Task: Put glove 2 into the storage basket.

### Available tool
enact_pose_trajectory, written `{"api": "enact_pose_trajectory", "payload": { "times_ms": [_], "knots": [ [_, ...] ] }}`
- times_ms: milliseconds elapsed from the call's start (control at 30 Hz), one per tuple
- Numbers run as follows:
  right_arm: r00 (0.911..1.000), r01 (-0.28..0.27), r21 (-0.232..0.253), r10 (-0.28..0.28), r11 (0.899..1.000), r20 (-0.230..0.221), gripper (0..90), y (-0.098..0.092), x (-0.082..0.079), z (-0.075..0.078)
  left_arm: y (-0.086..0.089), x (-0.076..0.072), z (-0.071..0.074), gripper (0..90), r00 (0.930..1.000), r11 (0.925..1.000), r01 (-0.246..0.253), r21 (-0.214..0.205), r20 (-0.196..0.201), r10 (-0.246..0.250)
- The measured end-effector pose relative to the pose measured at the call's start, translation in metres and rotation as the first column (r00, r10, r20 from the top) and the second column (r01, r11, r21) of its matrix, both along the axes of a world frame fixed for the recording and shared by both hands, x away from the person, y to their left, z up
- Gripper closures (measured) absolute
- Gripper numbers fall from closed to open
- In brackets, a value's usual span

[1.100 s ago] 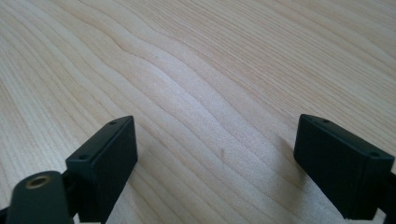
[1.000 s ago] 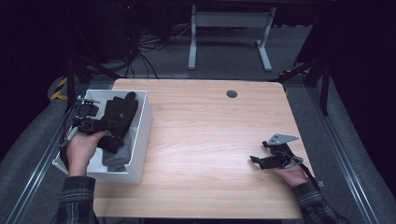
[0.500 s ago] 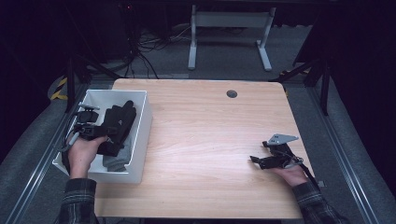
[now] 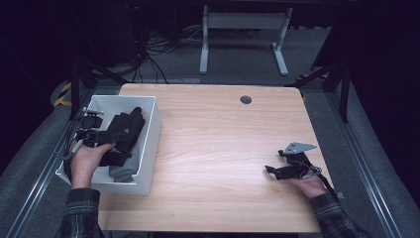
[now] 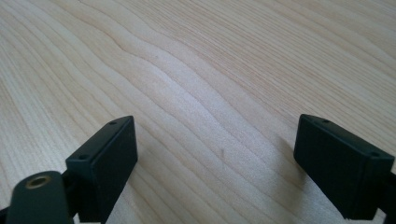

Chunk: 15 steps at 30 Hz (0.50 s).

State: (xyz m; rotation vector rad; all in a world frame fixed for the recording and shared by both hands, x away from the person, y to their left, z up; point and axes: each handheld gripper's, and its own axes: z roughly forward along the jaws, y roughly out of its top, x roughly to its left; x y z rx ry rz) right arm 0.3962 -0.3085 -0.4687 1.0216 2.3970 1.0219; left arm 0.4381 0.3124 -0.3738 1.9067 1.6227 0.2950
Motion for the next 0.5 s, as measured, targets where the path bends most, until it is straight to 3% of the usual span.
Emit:
{"api": "enact_pose_trajectory", "payload": {
  "times_ms": [67, 500],
  "knots": [
    [1.0, 0.0, 0.0, 0.0, 1.0, 0.0, 13.8, 0.0, 0.0, 0.0, -0.001, 0.0, 0.004, 16.8, 1.0, 0.9994, -0.008, 0.034, 0.006, 0.007],
    [1.0, 0.0, 0.0, 0.0, 1.0, 0.0, 13.8, 0.0, 0.0, 0.0, -0.007, -0.003, 0.031, 15.2, 0.9954, 0.9997, 0.002, 0.024, 0.096, -0.005]
  ]
}}
